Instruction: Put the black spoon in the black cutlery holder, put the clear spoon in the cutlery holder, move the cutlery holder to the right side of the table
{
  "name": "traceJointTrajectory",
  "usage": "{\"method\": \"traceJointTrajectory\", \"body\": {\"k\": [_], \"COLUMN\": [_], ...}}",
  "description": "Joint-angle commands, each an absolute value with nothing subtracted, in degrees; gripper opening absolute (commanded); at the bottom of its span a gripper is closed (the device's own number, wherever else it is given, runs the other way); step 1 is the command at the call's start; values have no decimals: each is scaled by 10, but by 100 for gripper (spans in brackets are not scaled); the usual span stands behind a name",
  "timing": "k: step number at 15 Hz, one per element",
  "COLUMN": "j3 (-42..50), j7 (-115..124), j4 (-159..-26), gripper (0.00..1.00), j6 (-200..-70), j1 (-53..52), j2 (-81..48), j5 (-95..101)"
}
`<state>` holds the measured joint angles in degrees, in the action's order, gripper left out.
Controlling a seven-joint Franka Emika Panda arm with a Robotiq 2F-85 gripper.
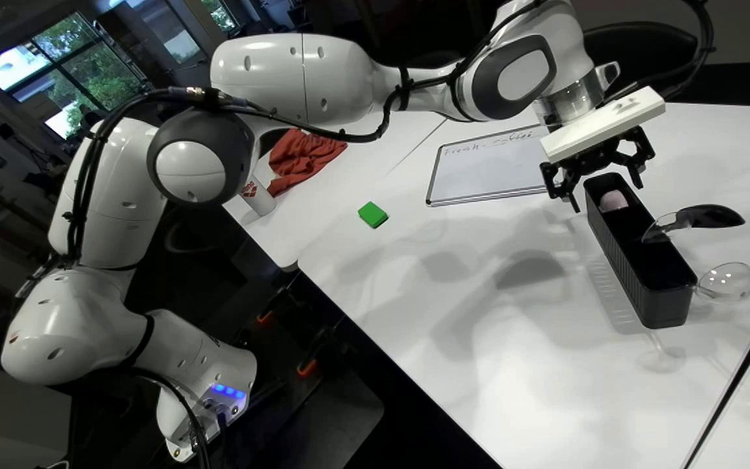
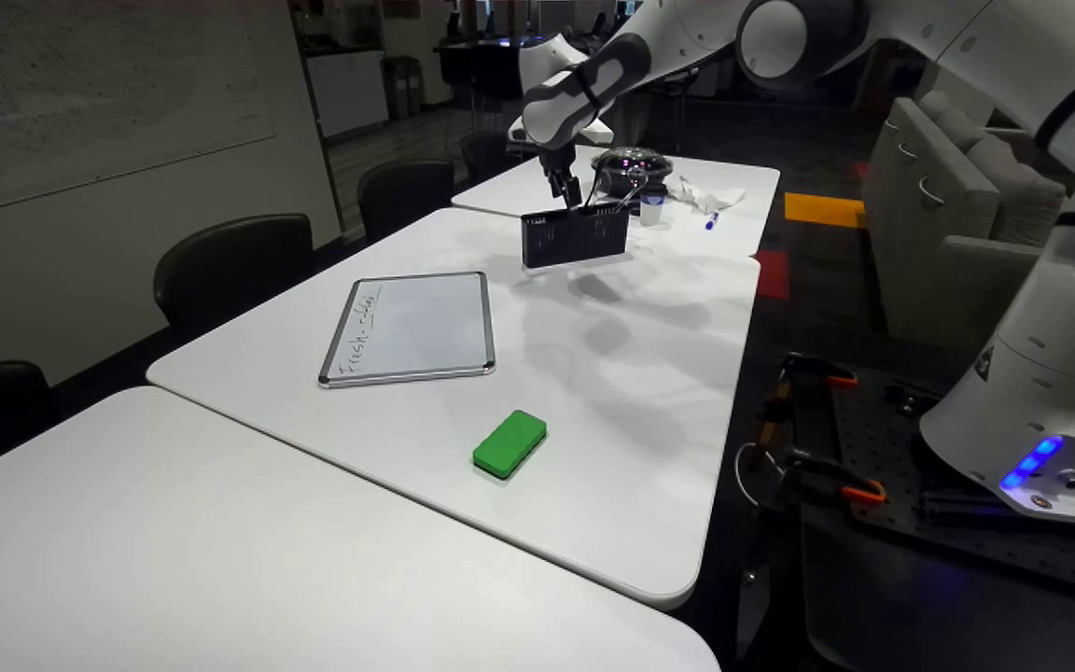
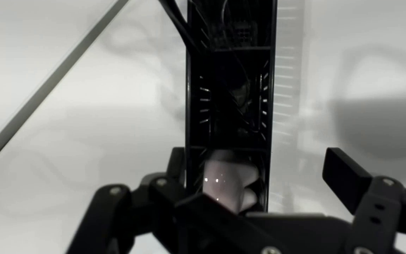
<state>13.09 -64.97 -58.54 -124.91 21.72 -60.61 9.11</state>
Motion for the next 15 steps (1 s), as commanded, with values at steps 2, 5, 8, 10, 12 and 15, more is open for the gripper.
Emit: {"method": "traceJointTrajectory", "body": {"k": [2,5,8,10,12,15], "j3": [116,103,104,99,99,106], "j7": [-676,-715,-744,-758,-764,-754], "j4": [-733,-801,-877,-925,-979,-1061], "gripper": [100,100,100,100,100,100], "j6": [-1255,-1242,-1232,-1233,-1241,-1248], "j1": [198,189,173,166,155,131], "j2": [-464,-393,-327,-287,-246,-185], "j5": [91,96,113,153,189,267]}}
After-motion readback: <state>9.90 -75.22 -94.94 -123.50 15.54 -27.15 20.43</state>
